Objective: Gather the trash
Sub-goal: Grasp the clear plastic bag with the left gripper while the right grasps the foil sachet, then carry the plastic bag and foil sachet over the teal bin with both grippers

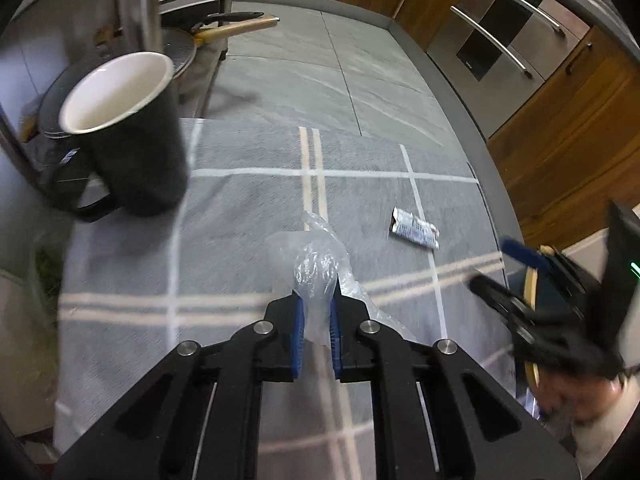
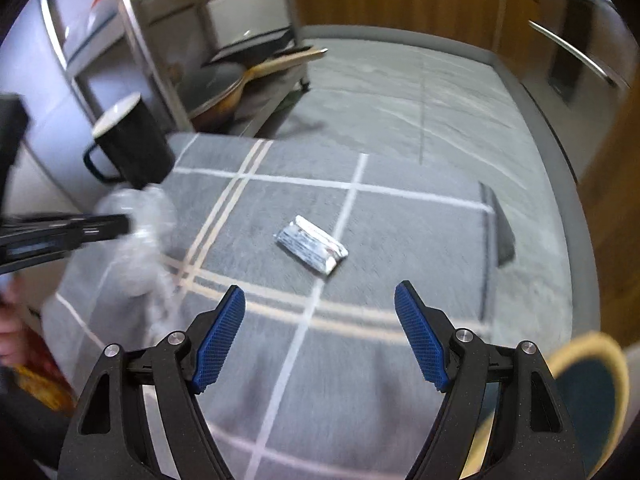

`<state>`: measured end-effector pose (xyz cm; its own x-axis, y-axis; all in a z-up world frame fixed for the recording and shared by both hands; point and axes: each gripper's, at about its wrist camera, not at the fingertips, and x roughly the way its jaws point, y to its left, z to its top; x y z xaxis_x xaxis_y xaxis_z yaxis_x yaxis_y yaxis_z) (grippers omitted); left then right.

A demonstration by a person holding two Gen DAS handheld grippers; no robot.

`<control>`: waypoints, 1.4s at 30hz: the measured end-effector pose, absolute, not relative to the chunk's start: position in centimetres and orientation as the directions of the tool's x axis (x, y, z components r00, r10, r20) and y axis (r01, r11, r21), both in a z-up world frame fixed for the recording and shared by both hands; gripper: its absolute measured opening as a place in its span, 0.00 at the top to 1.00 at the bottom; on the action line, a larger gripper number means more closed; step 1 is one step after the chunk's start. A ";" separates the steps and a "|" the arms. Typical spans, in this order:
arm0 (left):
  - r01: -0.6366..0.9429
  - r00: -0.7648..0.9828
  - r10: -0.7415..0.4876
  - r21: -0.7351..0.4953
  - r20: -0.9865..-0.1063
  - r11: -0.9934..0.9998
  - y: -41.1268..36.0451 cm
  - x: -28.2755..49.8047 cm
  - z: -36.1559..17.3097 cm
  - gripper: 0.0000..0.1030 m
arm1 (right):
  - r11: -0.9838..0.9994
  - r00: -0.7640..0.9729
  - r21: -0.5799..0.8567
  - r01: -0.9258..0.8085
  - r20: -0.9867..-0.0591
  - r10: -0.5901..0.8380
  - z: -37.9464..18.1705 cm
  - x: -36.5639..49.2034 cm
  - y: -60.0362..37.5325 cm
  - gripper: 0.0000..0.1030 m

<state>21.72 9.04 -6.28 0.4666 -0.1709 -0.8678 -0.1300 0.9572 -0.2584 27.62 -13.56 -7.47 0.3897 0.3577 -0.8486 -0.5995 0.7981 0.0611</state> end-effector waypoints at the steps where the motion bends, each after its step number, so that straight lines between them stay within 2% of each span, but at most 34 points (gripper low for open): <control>1: -0.127 0.466 -0.172 -0.258 -0.868 0.958 9.2 21.1 -5.7 0.91 | 0.784 0.387 0.040 -0.619 -0.854 0.349 -7.8 27.9 -12.8 0.24; 6: -0.088 0.467 -0.182 -0.250 -0.866 0.964 8.7 19.2 -3.8 0.91 | 0.695 0.379 -0.089 -0.713 -0.883 0.275 -10.0 29.0 -9.1 0.26; 10: -0.080 0.472 -0.218 -0.288 -0.854 0.954 8.1 19.1 -3.8 0.91 | 0.684 0.359 -0.103 -0.722 -0.902 0.242 -11.9 30.3 -7.9 0.32; 13: -0.065 0.465 -0.235 -0.297 -0.854 0.953 7.3 19.5 -4.2 0.91 | 0.697 0.346 -0.060 -0.714 -0.897 0.277 -12.2 31.0 -7.9 0.35; 15: -0.056 0.466 -0.239 -0.298 -0.852 0.953 6.9 19.9 -4.3 0.91 | 0.701 0.325 -0.021 -0.713 -0.896 0.304 -12.2 31.3 -7.7 0.43; 16: -0.055 0.468 -0.242 -0.301 -0.850 0.952 6.8 20.1 -4.3 0.91 | 0.706 0.319 -0.005 -0.709 -0.894 0.315 -12.2 31.3 -7.6 0.53; 19: -0.045 0.472 -0.250 -0.307 -0.846 0.951 6.2 20.6 -4.3 0.91 | 0.707 0.314 0.007 -0.708 -0.893 0.322 -12.0 31.0 -7.2 0.75; 20: -0.042 0.472 -0.251 -0.306 -0.845 0.951 6.1 20.6 -4.3 0.91 | 0.709 0.314 0.006 -0.705 -0.894 0.319 -12.0 30.9 -7.0 0.78; 27: -0.026 0.477 -0.234 -0.279 -0.847 0.960 5.4 20.3 -4.2 0.91 | 0.745 0.292 0.083 -0.662 -0.887 0.358 -11.3 29.2 -8.7 0.80; 34: -0.025 0.489 -0.220 -0.265 -0.844 0.964 5.5 19.7 -3.9 0.91 | 0.791 0.297 0.248 -0.559 -0.831 0.471 -8.6 26.1 -12.9 0.80; 42: 0.019 0.507 -0.230 -0.256 -0.831 0.967 4.2 18.6 -3.0 0.91 | 0.806 0.347 0.285 -0.519 -0.792 0.503 -5.2 21.4 -16.4 0.80</control>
